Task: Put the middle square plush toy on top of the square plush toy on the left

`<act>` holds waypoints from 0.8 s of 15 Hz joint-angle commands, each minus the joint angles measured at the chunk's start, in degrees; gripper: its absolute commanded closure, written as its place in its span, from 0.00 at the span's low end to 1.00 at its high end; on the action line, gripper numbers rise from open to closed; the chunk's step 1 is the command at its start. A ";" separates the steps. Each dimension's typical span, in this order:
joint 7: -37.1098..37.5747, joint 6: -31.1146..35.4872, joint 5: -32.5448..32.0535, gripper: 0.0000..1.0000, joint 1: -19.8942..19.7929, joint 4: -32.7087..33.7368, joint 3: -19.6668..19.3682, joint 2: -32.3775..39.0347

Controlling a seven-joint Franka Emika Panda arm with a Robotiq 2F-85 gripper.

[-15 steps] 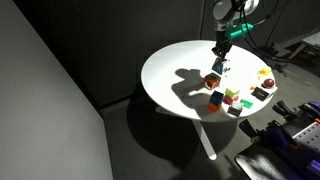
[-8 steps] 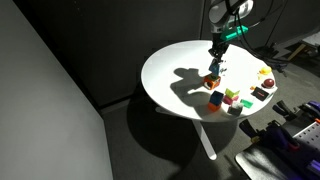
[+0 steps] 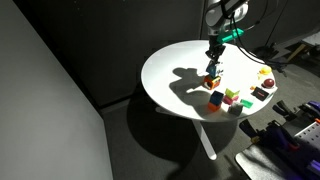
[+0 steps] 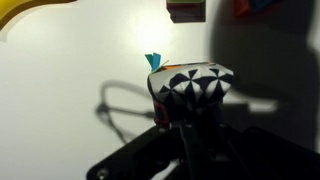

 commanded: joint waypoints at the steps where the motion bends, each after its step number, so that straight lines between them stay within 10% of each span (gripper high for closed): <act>1: 0.26 -1.87 0.97 0.95 0.12 3.28 -0.01 2.01; 12: -0.74 -1.27 0.50 0.95 0.04 3.77 -0.01 3.59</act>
